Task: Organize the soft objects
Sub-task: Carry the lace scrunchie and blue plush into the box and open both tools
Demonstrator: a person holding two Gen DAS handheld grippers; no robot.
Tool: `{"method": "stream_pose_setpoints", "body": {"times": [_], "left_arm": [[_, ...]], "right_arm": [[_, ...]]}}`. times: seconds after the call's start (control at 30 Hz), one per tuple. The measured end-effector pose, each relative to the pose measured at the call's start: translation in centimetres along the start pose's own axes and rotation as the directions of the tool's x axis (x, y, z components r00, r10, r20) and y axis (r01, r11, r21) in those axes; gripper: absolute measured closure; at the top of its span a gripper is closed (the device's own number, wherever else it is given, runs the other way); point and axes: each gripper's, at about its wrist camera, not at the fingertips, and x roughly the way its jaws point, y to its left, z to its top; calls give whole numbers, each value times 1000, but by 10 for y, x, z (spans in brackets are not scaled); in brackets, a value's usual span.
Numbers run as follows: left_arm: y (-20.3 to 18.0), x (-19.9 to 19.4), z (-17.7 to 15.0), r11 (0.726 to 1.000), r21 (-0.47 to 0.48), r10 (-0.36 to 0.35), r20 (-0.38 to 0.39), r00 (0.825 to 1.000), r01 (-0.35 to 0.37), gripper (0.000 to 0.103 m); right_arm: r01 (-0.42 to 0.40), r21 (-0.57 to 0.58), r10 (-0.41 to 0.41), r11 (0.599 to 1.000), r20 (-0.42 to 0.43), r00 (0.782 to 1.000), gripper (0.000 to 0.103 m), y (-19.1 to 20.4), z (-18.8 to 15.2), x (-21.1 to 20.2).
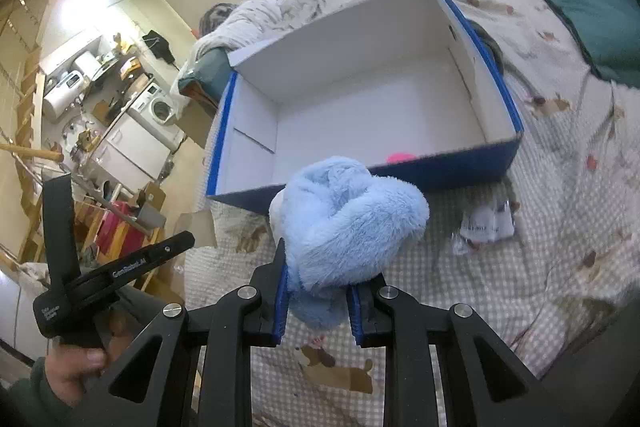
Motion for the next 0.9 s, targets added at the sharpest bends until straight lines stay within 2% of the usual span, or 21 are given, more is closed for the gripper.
{"method": "stream_pose_setpoints", "body": {"times": [0.3, 0.43, 0.7, 0.9], "left_arm": [[-17, -3, 40, 998, 52, -24, 10, 1000, 24, 96], [-29, -7, 63, 995, 97, -28, 51, 998, 23, 96], [-52, -1, 94, 986, 168, -29, 93, 995, 13, 96], [-65, 19, 104, 977, 214, -35, 76, 996, 18, 96]], "right_arm": [[20, -101, -13, 995, 64, 998, 77, 15, 45, -7], [23, -119, -13, 993, 86, 996, 77, 16, 64, -4], [31, -111, -19, 993, 101, 995, 77, 10, 95, 14], [41, -92, -31, 995, 107, 994, 77, -3, 109, 36]]}}
